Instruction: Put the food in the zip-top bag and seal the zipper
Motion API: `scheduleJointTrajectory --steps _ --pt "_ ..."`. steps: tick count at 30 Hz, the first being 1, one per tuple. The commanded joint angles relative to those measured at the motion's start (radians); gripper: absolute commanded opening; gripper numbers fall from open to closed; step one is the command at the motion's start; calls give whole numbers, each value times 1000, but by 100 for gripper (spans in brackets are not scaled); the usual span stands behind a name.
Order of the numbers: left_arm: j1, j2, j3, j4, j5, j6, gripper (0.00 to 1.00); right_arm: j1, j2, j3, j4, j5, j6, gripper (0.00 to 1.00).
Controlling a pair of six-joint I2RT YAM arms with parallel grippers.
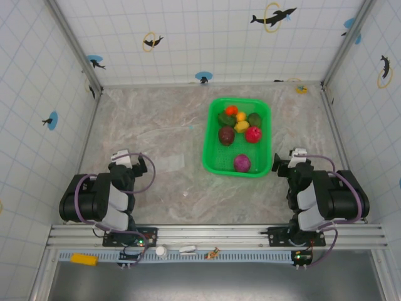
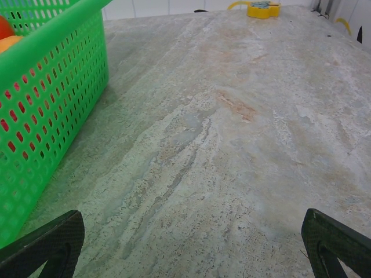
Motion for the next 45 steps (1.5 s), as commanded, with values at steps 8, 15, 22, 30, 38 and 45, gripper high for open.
scheduleJointTrajectory --steps 8,15,22,30,38,45 --pt "-115 -207 52 -206 -193 97 98 71 -296 -34 -176 192 -1 99" --pt "-262 -418 189 -397 -179 154 97 76 -635 62 -517 290 60 99" --pt "-570 -518 561 -1043 -304 -72 98 309 -863 277 -889 285 102 99" --pt "-601 -442 987 -1727 -363 -535 98 730 -674 888 -1580 448 197 99" --pt "-399 -319 1079 -1731 -25 -991 97 566 -501 1007 -1642 138 497 99" --pt "-346 61 1385 -2060 -17 -1293 97 764 -262 1156 -1830 420 566 99"
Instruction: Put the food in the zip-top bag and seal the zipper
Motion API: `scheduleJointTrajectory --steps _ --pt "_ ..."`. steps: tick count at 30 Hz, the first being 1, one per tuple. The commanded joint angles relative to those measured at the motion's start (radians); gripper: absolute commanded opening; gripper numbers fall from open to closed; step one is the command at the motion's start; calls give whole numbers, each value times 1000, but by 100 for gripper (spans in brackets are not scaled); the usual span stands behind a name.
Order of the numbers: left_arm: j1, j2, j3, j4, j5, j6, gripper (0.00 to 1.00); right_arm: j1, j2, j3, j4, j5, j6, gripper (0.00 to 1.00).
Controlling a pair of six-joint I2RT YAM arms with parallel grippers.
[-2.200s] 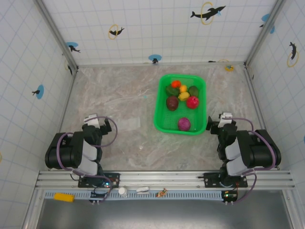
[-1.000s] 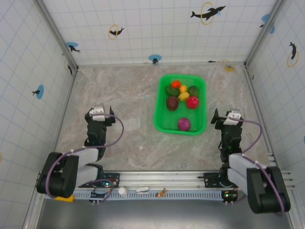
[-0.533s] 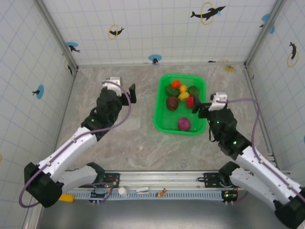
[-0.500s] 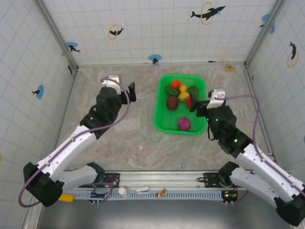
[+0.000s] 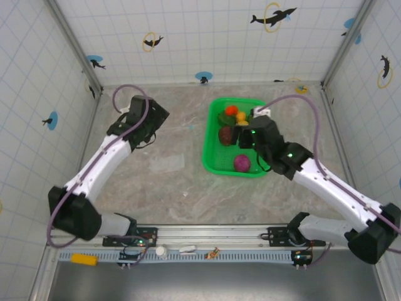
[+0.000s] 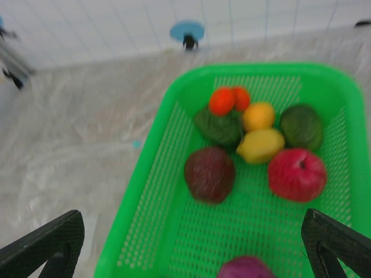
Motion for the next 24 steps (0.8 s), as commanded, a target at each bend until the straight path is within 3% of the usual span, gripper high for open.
scheduleJointTrajectory --steps 1,8,14,24 --pt "20 159 180 -267 15 -221 97 22 74 84 -139 114 88 99" --pt "81 480 451 -442 52 -325 96 80 143 75 -117 123 112 99" --pt "115 590 474 -447 80 -400 93 194 219 131 -155 289 99 99" --pt "131 723 511 -411 110 -433 84 348 235 147 -143 389 98 99"
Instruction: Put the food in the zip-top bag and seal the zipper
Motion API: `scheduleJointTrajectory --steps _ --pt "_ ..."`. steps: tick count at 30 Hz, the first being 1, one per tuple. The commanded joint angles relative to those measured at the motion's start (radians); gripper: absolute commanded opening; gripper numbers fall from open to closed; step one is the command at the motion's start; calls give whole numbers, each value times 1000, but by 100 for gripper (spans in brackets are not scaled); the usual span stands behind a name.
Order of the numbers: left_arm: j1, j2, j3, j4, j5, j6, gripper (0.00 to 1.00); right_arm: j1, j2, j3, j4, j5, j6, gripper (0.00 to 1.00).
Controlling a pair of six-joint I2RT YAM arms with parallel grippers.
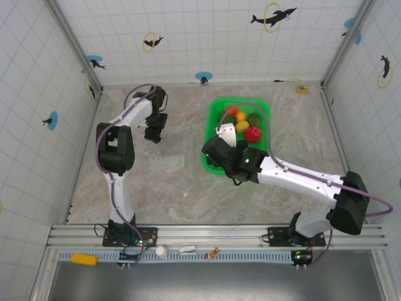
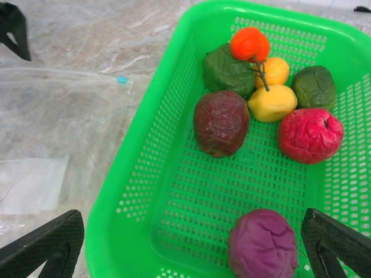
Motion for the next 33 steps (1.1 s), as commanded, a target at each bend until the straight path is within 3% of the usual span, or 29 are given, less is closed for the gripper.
scheduleJointTrajectory --steps 1,9,18,25,28,30,32,33 --pt "11 54 43 -12 22 -20 84 38 4 49 -10 77 8 99" --pt "10 93 44 -14 14 20 73 92 -36 33 -11 141 -1 99" --pt "9 85 23 37 1 91 33 91 -85 -11 39 141 -57 100" --pt "7 82 28 113 1 259 7 74 -156 -68 113 42 -120 99" --pt "2 79 43 89 -20 321 7 66 -212 -117 193 -63 -154 99" --pt "2 63 37 33 -40 320 17 53 -228 -127 194 -89 -156 99" --pt "2 30 1 39 -29 317 37 33 -228 -127 173 -86 -139 99" --pt "2 6 -23 51 -20 305 54 25 -227 -129 166 -82 -133 99"
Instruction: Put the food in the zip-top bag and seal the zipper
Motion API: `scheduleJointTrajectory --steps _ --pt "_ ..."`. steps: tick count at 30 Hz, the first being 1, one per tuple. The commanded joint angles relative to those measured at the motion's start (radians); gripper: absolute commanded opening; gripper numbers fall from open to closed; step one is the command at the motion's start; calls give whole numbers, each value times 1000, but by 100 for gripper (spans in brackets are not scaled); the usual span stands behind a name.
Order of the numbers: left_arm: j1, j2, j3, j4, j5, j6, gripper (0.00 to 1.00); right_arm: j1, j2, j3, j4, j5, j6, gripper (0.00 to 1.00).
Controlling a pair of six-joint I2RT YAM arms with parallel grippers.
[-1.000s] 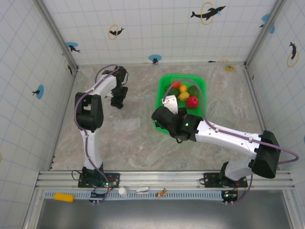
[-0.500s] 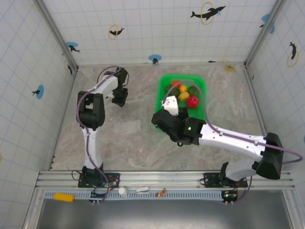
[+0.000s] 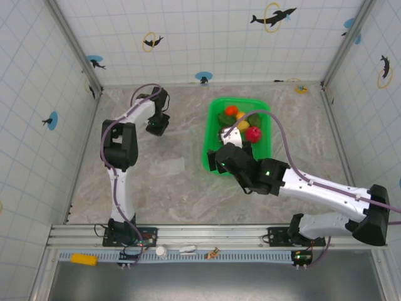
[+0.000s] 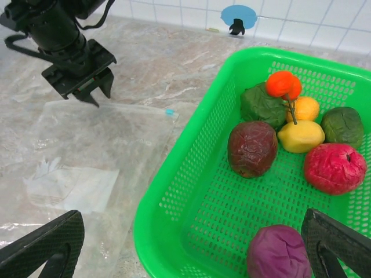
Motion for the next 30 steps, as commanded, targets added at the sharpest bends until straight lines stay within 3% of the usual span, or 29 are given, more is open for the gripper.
scheduleJointTrajectory --steps 1,3,5,11,19,30 --pt "0 -89 -67 -22 -6 6 67 -24 -13 -20 31 -25 4 99" --pt "2 -131 -113 -3 -9 -43 79 -30 -10 -24 32 -14 13 99" --pt "7 -150 -137 -4 -10 -90 83 -31 -4 -22 34 -16 16 99" --pt "20 -104 -112 -15 38 -170 84 -29 11 -24 41 -18 22 100" --pt "21 29 69 -116 65 -224 85 -20 17 -38 40 -2 21 100" --pt "25 78 80 -169 119 -251 82 -10 23 -41 36 45 10 100"
